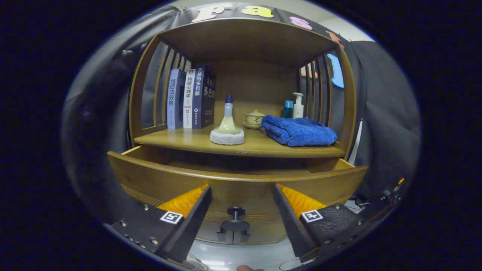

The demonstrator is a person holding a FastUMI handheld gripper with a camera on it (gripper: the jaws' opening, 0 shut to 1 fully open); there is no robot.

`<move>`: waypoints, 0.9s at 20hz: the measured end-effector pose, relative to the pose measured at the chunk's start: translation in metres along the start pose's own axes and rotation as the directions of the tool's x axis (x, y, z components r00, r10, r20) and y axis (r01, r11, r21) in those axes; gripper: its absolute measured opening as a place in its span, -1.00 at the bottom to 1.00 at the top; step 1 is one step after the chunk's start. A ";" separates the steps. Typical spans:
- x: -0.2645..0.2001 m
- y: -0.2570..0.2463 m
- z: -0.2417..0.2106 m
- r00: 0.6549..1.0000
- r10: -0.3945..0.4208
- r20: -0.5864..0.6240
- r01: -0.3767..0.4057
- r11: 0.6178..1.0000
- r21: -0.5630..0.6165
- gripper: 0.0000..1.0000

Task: Pull open the drawer, take out the items inside it, and place them on the countertop above the cabinet.

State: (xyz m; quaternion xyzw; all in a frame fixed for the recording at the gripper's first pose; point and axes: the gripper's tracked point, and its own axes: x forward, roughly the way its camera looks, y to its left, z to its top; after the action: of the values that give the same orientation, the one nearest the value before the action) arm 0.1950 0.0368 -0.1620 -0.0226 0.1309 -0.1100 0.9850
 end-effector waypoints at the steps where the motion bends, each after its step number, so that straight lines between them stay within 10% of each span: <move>1: 0.002 0.000 0.001 1.000 -0.001 0.001 0.001 1.000 -0.001 0.97; 18: 0.039 0.003 0.009 1.000 -0.011 0.012 0.012 1.000 -0.022 0.98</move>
State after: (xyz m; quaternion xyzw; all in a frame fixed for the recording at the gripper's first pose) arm 0.2349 0.0310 -0.1639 -0.0349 0.1262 -0.1141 0.9848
